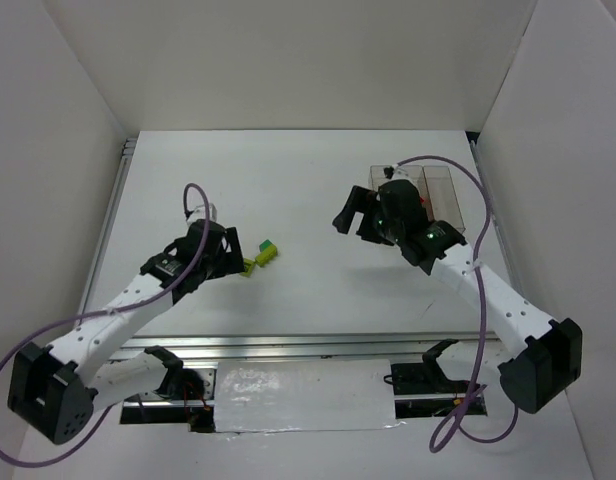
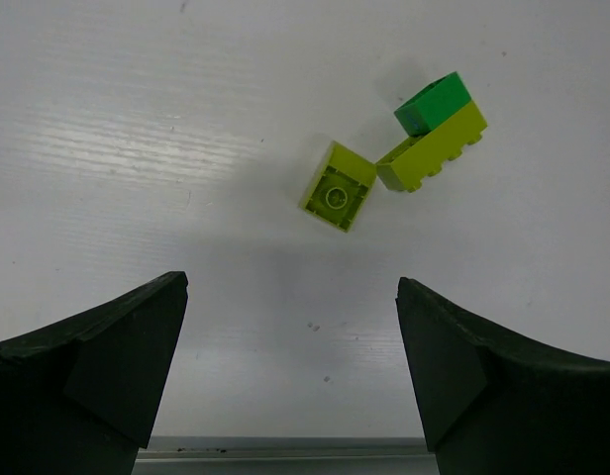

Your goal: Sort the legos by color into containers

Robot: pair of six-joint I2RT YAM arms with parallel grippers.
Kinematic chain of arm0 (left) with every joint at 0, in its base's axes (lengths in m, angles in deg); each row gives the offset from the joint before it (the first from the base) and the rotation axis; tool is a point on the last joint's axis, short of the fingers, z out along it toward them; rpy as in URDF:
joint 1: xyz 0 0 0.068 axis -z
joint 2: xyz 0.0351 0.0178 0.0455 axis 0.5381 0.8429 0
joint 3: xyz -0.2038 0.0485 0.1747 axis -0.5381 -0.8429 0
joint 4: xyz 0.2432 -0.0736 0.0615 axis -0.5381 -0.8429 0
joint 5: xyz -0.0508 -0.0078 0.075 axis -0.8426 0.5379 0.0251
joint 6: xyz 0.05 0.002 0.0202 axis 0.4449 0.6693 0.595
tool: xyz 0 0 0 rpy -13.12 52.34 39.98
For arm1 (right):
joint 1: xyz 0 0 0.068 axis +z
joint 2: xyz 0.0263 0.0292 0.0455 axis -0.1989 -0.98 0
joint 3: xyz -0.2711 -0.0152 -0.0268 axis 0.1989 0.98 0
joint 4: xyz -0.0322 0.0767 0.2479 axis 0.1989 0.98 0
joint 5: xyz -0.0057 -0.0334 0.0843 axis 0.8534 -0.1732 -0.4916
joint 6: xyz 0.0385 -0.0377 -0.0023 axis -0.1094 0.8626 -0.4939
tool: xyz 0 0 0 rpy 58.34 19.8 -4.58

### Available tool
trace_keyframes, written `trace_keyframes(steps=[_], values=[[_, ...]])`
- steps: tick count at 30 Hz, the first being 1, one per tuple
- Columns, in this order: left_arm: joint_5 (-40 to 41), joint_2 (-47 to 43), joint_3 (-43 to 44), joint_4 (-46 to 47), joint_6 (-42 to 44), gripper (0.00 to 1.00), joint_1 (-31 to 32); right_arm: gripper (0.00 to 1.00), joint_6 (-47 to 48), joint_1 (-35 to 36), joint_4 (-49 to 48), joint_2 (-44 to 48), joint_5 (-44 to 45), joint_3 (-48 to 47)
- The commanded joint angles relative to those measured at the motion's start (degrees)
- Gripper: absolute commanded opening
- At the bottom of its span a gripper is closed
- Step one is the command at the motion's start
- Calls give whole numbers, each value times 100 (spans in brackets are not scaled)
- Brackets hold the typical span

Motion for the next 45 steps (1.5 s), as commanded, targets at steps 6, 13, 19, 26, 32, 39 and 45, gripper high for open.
trace_keyframes(steps=[6,13,19,26,32,39,45], values=[[-257,1532,178,1196,270,91,-35,100,89,146,-637,1158,-1027,1217],[-434,2588,485,1495,569,92,-52,100,212,216,-400,1439,-1018,1252],[-531,2862,521,1627,648,89,-61,100,256,234,-365,1650,-1089,1279],[-505,3099,486,1680,675,77,-61,100,247,225,-418,1703,-1185,1305],[-452,3187,433,1645,640,69,-61,100,256,234,-339,1791,-1185,1288],[-425,2486,319,1355,456,2,-52,100,265,242,-286,1949,-1229,1235],[-969,913,-199,1767,656,0,246,100,-33,216,-497,1783,-1651,1174]])
